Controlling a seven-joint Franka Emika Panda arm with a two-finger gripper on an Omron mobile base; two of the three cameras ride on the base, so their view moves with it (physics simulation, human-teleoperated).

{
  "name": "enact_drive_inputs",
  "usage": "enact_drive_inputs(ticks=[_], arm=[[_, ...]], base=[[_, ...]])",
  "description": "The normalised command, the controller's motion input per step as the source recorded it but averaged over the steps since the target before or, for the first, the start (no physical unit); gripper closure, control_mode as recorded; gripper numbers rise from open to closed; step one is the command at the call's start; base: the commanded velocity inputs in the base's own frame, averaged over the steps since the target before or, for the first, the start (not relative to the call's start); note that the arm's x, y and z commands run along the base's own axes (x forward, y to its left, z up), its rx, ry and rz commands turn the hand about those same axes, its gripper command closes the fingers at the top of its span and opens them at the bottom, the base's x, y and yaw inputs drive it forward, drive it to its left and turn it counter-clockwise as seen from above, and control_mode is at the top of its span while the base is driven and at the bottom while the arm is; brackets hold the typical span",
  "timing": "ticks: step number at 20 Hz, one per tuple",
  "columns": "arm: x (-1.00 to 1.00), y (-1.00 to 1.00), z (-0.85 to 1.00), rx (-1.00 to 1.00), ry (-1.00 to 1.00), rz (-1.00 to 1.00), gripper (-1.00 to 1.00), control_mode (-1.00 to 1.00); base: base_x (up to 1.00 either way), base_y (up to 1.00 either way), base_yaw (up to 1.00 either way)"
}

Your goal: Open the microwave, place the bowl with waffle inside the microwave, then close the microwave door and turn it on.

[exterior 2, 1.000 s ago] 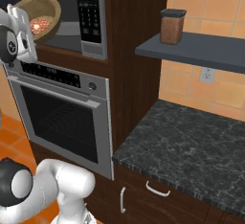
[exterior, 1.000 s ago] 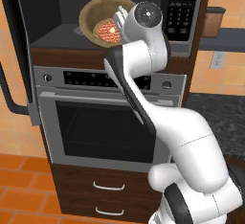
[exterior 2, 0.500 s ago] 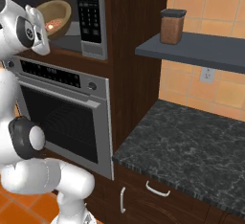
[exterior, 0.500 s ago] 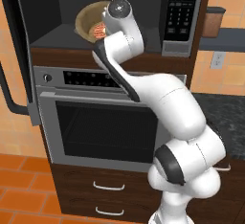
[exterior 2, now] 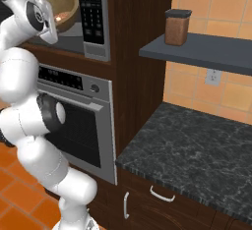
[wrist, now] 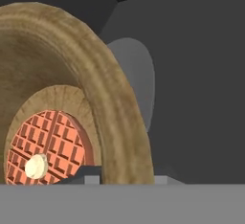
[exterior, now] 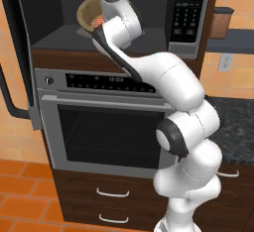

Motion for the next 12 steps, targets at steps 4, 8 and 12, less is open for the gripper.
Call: enact_drive_inputs(ticks=[4, 8, 12], arm=[[0.40, 0.00, -0.38, 0.00, 0.00, 0.00, 1.00, -1.00], [0.22, -0.01, -0.37, 0.00, 0.00, 0.00, 1.00, -1.00], [0.26, 0.00, -0.25, 0.00, 0.01, 0.00, -1.00, -1.00]], base=[[0.00, 0.00, 0.00], [0.00, 0.00, 0.00], [0.00, 0.00, 0.00]])
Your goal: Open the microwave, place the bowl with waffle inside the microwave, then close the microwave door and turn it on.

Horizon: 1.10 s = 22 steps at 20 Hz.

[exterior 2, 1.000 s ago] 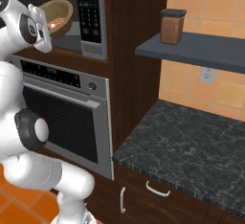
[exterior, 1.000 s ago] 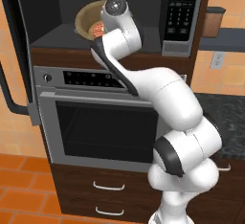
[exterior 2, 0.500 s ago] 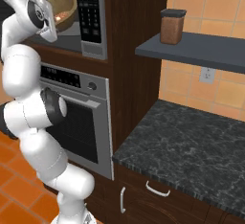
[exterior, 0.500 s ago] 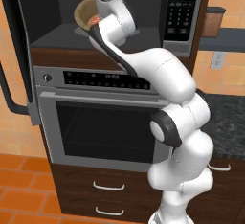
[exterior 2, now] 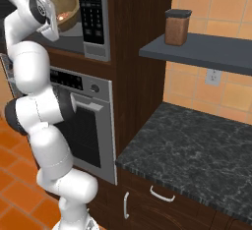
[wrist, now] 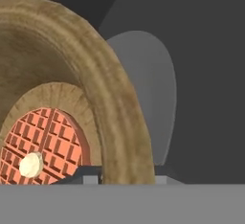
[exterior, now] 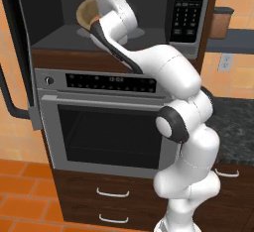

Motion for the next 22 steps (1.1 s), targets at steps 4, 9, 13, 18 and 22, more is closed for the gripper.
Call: enact_drive_inputs(ticks=[4, 9, 13, 18, 22], arm=[[0.11, 0.00, -0.05, 0.00, -0.08, 0.00, -1.00, -1.00], [-0.28, -0.02, -0.24, 0.00, -0.24, 0.00, -1.00, -1.00], [-0.98, 0.02, -0.83, 0.00, -0.72, 0.00, -1.00, -1.00], [-1.00, -0.43, -0.75, 0.04, -0.40, -0.01, -1.00, -1.00], [-1.00, -0.21, 0.41, 0.16, 0.01, 0.00, -1.00, -1.00]], base=[[0.00, 0.00, 0.00], [0.00, 0.00, 0.00], [0.00, 0.00, 0.00], [0.00, 0.00, 0.00], [0.00, 0.00, 0.00]])
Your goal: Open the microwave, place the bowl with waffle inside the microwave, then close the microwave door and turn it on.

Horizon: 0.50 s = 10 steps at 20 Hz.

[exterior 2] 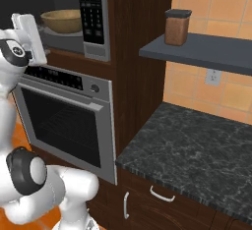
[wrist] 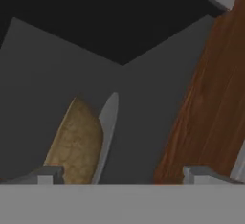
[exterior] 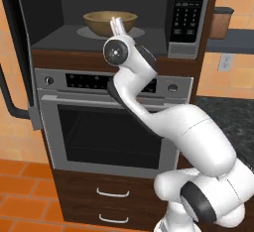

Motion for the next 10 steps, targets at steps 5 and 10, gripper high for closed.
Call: enact_drive_inputs(ticks=[5, 10], arm=[[-1.00, -0.04, 0.44, 0.12, 0.11, 0.00, -1.00, -1.00], [-1.00, 0.00, 0.13, 0.05, 0.03, 0.00, -1.00, -1.00]], base=[[0.00, 0.00, 0.00], [0.00, 0.00, 0.00]])
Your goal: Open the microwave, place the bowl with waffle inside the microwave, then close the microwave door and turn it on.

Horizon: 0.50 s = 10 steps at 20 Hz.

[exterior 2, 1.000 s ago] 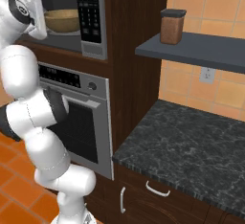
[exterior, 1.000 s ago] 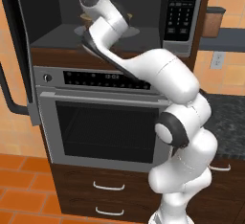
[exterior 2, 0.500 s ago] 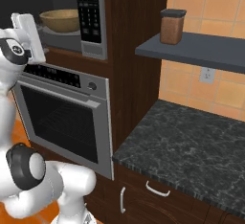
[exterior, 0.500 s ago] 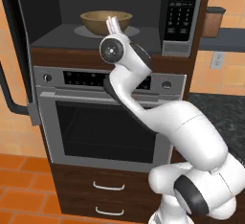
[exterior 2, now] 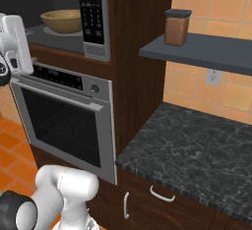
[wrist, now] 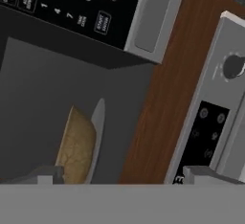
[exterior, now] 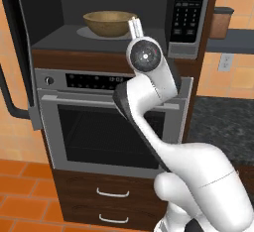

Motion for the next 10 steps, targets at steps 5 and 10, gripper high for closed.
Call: enact_drive_inputs(ticks=[5, 10], arm=[[-1.00, 0.00, 0.06, 0.08, -0.13, 0.00, -1.00, -1.00], [-1.00, 0.12, 0.01, 0.05, -0.30, 0.00, -1.00, -1.00]], base=[[0.00, 0.00, 0.00], [0.00, 0.00, 0.00]])
